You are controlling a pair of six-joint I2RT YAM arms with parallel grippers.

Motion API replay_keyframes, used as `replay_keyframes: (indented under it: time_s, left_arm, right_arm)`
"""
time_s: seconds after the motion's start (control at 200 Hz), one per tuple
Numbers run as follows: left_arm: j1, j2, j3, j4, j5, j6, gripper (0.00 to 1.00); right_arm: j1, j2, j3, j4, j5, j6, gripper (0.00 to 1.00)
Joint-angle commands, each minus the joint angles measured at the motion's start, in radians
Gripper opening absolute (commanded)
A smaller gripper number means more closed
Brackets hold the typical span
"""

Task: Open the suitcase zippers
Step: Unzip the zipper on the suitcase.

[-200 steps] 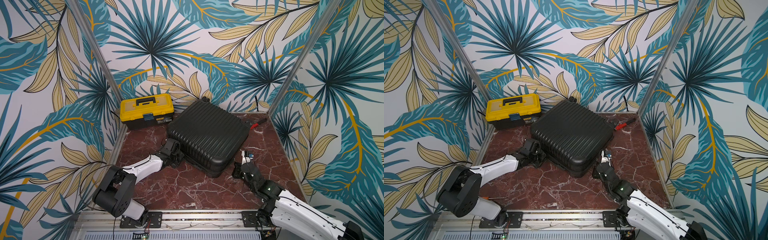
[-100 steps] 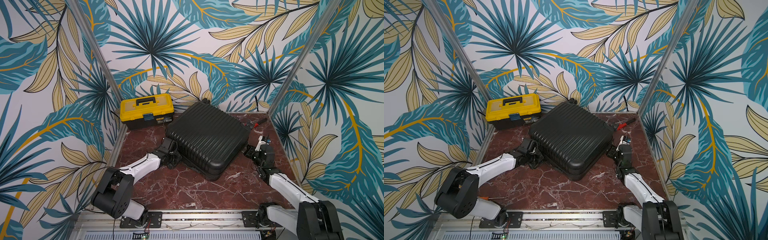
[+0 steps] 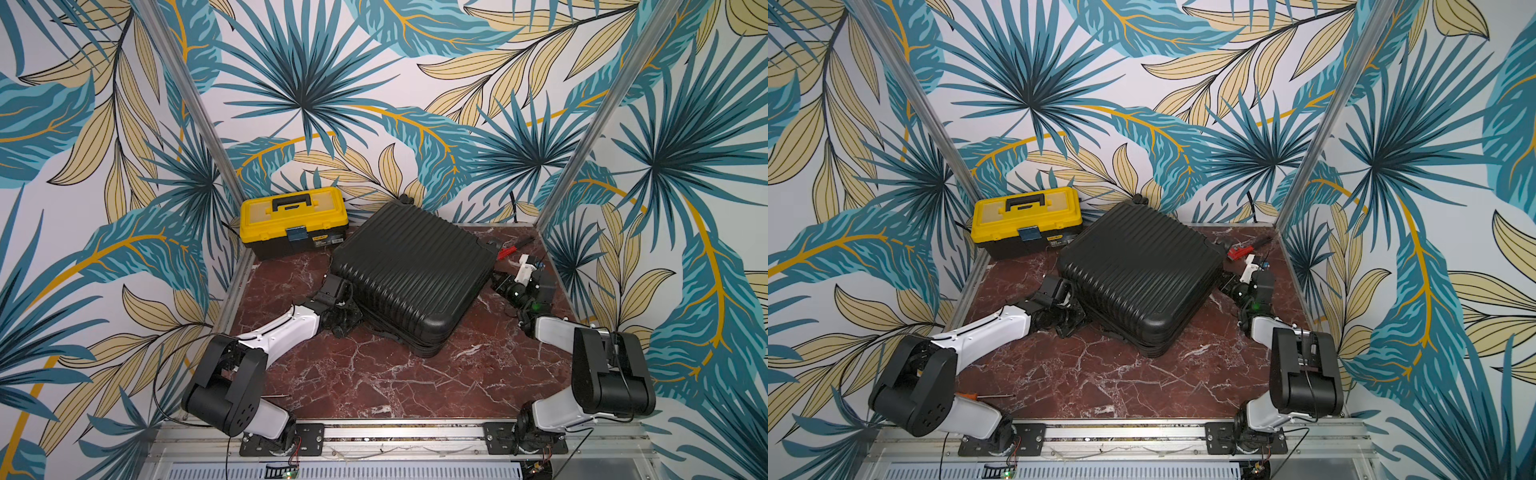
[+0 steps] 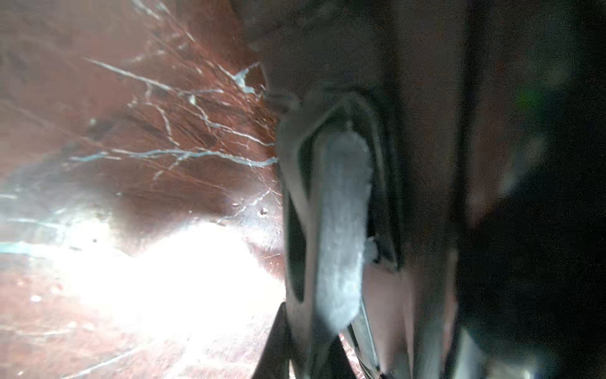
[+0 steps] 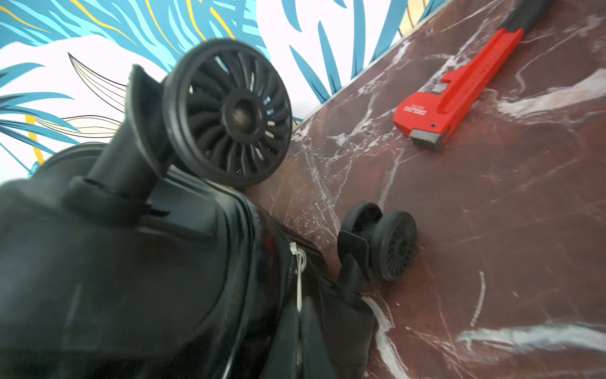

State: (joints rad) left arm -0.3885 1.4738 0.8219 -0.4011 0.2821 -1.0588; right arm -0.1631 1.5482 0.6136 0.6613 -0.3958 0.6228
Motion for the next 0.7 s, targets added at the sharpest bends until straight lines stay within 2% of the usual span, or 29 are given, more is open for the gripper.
replay_keyframes:
  time_s: [0.0,0.105,0.19,0.27,0.375,0.541,0.616,0.691]
  left_arm:
    - [0.023,-0.002,-0.001,-0.158,-0.033,0.134,0.00]
    - [0.028,0.003,0.006,-0.174,-0.036,0.148,0.00]
    - [0.029,0.008,0.015,-0.197,-0.034,0.171,0.00]
    - [0.029,0.009,0.022,-0.227,-0.039,0.206,0.00]
    - [0.029,0.004,0.025,-0.262,-0.037,0.246,0.00]
    - [0.030,-0.006,0.013,-0.276,-0.028,0.263,0.00]
    - [0.029,-0.011,0.014,-0.277,-0.028,0.260,0.00]
    - [0.031,-0.018,0.017,-0.278,-0.032,0.257,0.00]
  right_arm:
    - [-0.036,0.006,0.017,0.016,0.081,0.019,0.05]
    - [-0.036,-0.041,-0.010,-0.010,0.100,-0.049,0.08]
    - [-0.036,-0.071,-0.016,-0.042,0.078,-0.153,0.12]
    - [-0.033,-0.117,0.016,-0.173,0.086,-0.290,0.13]
    - [-0.033,-0.111,0.058,-0.276,0.107,-0.362,0.15]
    - [-0.033,-0.018,0.125,-0.318,0.006,-0.328,0.22]
    - [-0.029,-0.055,0.117,-0.317,0.052,-0.282,0.27]
    - [-0.029,-0.159,0.068,-0.317,0.149,-0.209,0.31]
